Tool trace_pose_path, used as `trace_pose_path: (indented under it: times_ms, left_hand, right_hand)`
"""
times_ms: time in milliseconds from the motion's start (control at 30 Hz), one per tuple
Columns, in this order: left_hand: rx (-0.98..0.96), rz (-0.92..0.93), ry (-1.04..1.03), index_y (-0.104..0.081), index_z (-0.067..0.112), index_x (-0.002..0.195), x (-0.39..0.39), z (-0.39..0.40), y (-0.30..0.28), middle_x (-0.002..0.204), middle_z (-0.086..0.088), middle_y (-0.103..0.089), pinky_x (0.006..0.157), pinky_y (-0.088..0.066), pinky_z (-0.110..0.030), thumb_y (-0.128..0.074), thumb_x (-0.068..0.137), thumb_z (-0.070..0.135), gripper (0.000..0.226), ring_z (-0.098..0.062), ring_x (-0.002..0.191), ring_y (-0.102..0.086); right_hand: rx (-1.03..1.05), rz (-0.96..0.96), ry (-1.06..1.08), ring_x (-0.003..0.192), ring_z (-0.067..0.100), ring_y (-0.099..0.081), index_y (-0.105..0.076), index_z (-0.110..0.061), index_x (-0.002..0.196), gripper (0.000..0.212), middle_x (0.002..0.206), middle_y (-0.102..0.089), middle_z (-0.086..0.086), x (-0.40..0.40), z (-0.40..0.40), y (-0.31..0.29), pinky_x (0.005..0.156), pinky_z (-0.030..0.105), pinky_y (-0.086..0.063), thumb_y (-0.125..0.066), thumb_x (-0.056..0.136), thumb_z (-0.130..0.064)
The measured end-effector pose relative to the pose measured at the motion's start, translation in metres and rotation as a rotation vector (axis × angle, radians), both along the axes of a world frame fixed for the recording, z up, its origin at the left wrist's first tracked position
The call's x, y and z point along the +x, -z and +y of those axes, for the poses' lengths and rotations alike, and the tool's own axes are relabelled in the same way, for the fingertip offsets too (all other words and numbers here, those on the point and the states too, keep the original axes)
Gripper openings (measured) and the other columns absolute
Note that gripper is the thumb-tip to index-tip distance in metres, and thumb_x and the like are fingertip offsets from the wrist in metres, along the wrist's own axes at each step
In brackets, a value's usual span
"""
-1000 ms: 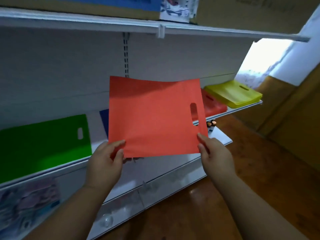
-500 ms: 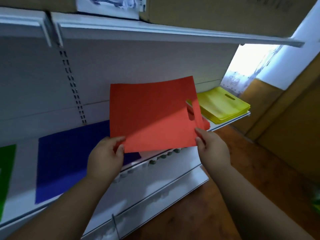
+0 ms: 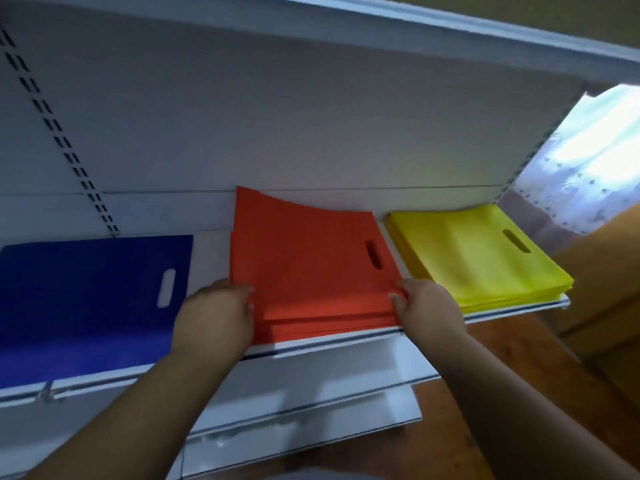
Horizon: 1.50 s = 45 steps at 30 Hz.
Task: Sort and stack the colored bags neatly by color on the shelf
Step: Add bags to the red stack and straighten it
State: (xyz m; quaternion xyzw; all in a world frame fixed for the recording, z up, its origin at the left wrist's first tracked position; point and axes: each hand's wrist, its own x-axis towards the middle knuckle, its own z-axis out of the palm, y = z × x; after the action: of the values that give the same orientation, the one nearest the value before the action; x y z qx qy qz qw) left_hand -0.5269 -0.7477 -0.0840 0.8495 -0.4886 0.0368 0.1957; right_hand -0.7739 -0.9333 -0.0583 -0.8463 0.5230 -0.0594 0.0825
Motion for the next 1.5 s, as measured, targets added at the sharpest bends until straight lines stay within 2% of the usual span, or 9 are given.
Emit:
trace_pose_path:
  times_ms: [367,600,800,933,1033,1167,1233,1367,1500]
  left_hand:
    - [0.177,-0.128,-0.147,-0.076,0.022,0.069,-0.016,-0.022,0.011,0.072,-0.011,-0.059,0.059,-0.046,-0.038,-0.091,0.054,0.022,0.021,-0.031,0.054,-0.057]
    - [0.003,-0.071,-0.103,-0.076,0.022,0.088,-0.022,0.007,-0.001,0.078,-0.006,-0.062,0.059,-0.05,-0.036,-0.086,0.067,0.029,0.023,-0.028,0.058,-0.061]
    - [-0.154,0.081,-0.193,-0.073,0.023,0.105,0.005,0.115,-0.003,0.085,0.003,-0.06,0.067,-0.053,-0.036,-0.081,0.076,0.024,0.03,-0.021,0.068,-0.062]
    - [-0.171,0.134,-0.325,-0.068,0.028,0.116,0.043,0.232,-0.007,0.087,0.011,-0.058,0.065,-0.04,-0.025,-0.072,0.085,0.031,0.032,-0.012,0.07,-0.056]
    - [-0.147,0.142,-0.416,-0.058,0.036,0.127,0.077,0.321,-0.013,0.091,0.018,-0.058,0.064,-0.035,-0.025,-0.061,0.091,0.04,0.036,-0.003,0.066,-0.046]
    - [-0.181,0.176,-0.604,-0.054,0.038,0.131,0.109,0.425,-0.019,0.099,0.019,-0.06,0.066,-0.044,-0.027,-0.056,0.094,0.043,0.037,-0.004,0.074,-0.057]
    - [-0.196,0.177,-0.657,-0.057,0.036,0.129,0.122,0.459,-0.021,0.095,0.019,-0.059,0.066,-0.045,-0.027,-0.056,0.094,0.042,0.035,-0.003,0.073,-0.056]
    - [-0.208,0.202,-0.744,-0.057,0.036,0.129,0.162,0.499,-0.015,0.092,0.017,-0.065,0.068,-0.049,-0.029,-0.053,0.095,0.045,0.035,-0.004,0.079,-0.058]
    - [-0.177,0.216,-0.779,-0.042,0.041,0.14,0.212,0.528,-0.007,0.09,0.015,-0.068,0.066,-0.053,-0.033,-0.052,0.094,0.048,0.047,-0.01,0.077,-0.062]
  right_hand:
    - [0.058,0.075,-0.096,0.099,0.026,-0.061,-0.069,-0.024,0.106,0.028,0.105,-0.06,0.004,0.0,-0.034,0.009,0.079,0.033,-0.049,-0.058,0.09,-0.043]
    - [0.062,-0.156,-0.393,0.111,0.025,-0.06,-0.065,-0.025,0.123,0.038,0.123,-0.061,0.005,0.062,0.018,-0.016,0.09,0.034,-0.048,-0.064,0.088,-0.039]
    - [0.09,-0.274,-0.631,0.103,0.024,-0.059,-0.059,-0.023,0.131,0.04,0.111,-0.061,0.006,0.147,0.117,-0.035,0.084,0.033,-0.046,-0.06,0.092,-0.034]
    - [0.185,-0.34,-0.745,0.117,0.018,-0.054,-0.058,-0.022,0.131,0.035,0.116,-0.061,0.002,0.214,0.215,-0.035,0.096,0.032,-0.041,-0.05,0.099,-0.033]
    - [0.246,-0.353,-0.815,0.112,0.016,-0.056,-0.06,-0.024,0.129,0.034,0.123,-0.062,-0.001,0.265,0.289,-0.035,0.096,0.033,-0.044,-0.047,0.1,-0.035]
    - [0.315,-0.381,-0.913,0.091,0.016,-0.062,-0.062,-0.025,0.127,0.032,0.109,-0.066,-0.004,0.324,0.378,-0.043,0.083,0.035,-0.052,-0.052,0.097,-0.032]
    - [0.34,-0.376,-0.952,0.077,0.014,-0.058,-0.064,-0.025,0.124,0.03,0.099,-0.065,-0.006,0.352,0.408,-0.048,0.073,0.03,-0.049,-0.054,0.096,-0.03]
    - [0.291,-0.35,-1.035,0.084,0.017,-0.063,-0.069,-0.022,0.114,0.024,0.097,-0.07,-0.003,0.418,0.45,-0.051,0.081,0.033,-0.049,-0.058,0.095,-0.032]
    - [0.305,-0.387,-1.103,0.076,0.015,-0.059,-0.062,-0.024,0.128,0.035,0.081,-0.063,-0.006,0.489,0.482,-0.044,0.074,0.031,-0.047,-0.06,0.094,-0.033]
